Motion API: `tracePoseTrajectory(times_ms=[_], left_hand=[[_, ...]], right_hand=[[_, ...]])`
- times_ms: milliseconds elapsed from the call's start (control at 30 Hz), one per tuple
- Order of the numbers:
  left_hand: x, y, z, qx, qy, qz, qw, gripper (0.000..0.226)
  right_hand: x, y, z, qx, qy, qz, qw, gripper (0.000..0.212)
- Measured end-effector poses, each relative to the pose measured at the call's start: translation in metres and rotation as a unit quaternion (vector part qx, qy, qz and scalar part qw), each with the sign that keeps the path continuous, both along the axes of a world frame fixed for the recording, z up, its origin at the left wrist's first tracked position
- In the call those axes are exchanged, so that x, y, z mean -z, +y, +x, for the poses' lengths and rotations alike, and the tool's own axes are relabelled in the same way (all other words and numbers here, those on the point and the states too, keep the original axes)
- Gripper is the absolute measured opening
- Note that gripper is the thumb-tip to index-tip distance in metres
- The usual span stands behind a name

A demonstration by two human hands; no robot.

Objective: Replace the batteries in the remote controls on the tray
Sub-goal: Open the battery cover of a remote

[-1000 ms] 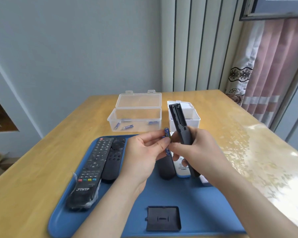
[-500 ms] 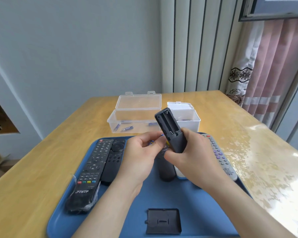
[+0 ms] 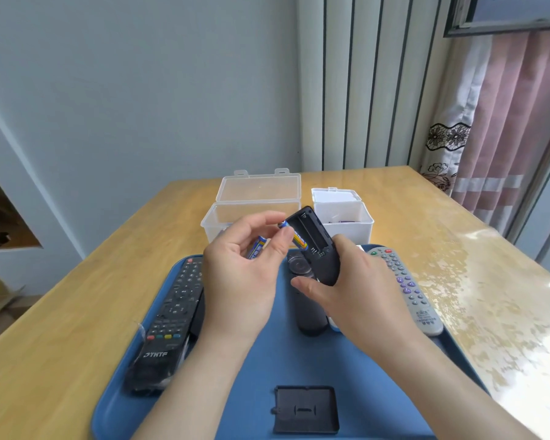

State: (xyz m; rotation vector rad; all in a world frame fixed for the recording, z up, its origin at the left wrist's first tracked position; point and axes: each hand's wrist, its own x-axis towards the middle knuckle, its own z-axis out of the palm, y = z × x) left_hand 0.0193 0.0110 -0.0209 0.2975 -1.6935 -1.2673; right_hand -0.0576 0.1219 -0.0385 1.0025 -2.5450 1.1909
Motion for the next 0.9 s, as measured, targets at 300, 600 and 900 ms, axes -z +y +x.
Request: tracePoseTrajectory(times_ms=[300, 600, 900], left_hand=[[0.002, -0.003, 0.0, -0.041, 0.017, -0.023, 0.999, 0.017], [0.017, -0.015, -0.004, -0.118, -0.009, -0.243, 0.963, 0.022], [0.028, -0.008, -0.013, -0.154, -0.023, -0.381, 0.911, 0.028]], right_hand=[[0.0, -0.004, 0.008, -0.006, 0.01, 0.017, 1.0, 0.041], [0.006, -0.006, 0.006, -0.027, -0.075, -0.042, 0.996, 0.031], [0.004, -0.008, 0.009, -0.05, -0.114, -0.069, 0.99, 0.023]])
